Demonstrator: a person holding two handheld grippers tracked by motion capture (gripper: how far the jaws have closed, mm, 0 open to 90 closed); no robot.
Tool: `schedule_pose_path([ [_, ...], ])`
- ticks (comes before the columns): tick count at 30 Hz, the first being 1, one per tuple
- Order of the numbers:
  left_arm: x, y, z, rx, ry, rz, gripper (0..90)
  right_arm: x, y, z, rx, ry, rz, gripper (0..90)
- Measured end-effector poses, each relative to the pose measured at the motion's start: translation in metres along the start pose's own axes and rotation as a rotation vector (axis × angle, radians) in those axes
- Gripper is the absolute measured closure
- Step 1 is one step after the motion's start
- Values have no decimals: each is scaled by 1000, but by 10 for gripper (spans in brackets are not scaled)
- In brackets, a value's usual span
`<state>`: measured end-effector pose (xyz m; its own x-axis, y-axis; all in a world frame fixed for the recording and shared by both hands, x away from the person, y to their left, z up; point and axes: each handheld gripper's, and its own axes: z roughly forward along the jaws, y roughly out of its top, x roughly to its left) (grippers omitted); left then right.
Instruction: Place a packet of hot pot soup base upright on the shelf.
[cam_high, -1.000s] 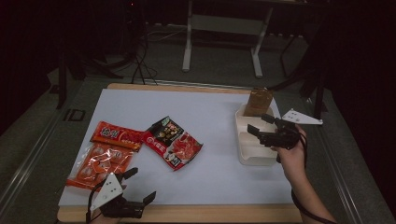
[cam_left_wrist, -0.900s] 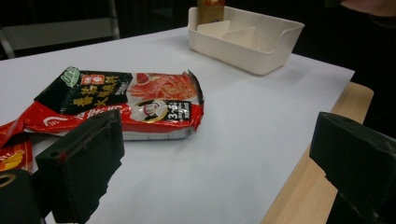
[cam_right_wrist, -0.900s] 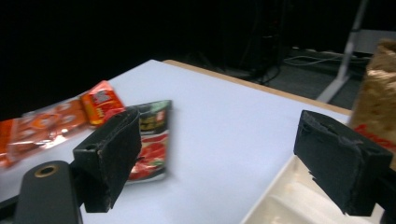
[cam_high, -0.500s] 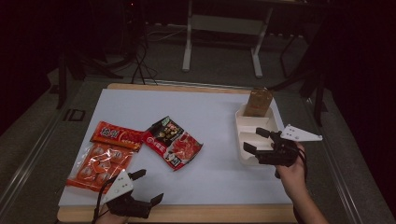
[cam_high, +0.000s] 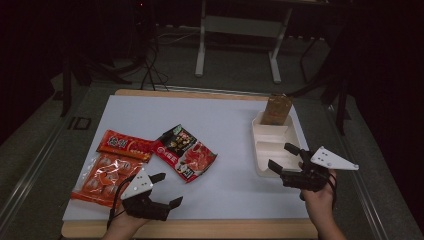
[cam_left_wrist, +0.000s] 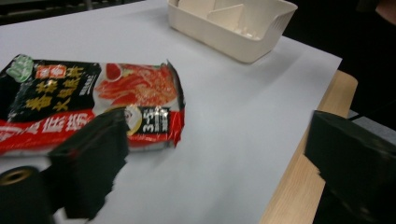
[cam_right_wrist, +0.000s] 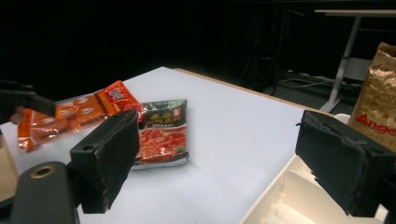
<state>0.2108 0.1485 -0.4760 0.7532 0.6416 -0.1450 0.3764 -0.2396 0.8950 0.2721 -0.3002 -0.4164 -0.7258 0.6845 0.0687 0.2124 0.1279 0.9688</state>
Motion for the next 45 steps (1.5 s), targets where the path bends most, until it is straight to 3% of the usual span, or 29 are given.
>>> schedule_pose_path([
  [5, 5, 13, 9, -11, -1, 6, 229, 1, -2, 0, -2, -27, -26, 135],
  [9, 10, 26, 21, 4, 29, 6, 383, -1, -4, 3, -1, -8, -2, 135],
  [11, 12, 32, 28, 16, 51, 21, 410, -1, -5, 4, -3, 1, 9, 135],
  [12, 13, 35, 31, 22, 59, 23, 473, 0, -6, 4, 1, 5, 12, 136],
  [14, 15, 40, 39, 33, 60, 19, 538, 0, -7, 5, 6, 10, 9, 136],
  [19, 15, 53, 64, 82, 54, 69, 703, 0, -11, 7, 17, 30, 25, 138],
  [26, 23, 62, 92, 127, 44, 65, 874, 3, -11, 8, 18, 48, 10, 141],
  [33, 33, 65, 121, 193, 51, 81, 900, 6, -12, 9, 11, 64, -7, 142],
  [38, 39, 65, 139, 245, 53, 57, 900, 7, -11, 7, -1, 64, -18, 143],
  [42, 45, 69, 151, 291, 79, 72, 900, 6, -13, 6, 4, 66, -4, 142],
  [45, 50, 72, 156, 295, 73, 57, 900, 6, -15, 6, 11, 67, -4, 142],
])
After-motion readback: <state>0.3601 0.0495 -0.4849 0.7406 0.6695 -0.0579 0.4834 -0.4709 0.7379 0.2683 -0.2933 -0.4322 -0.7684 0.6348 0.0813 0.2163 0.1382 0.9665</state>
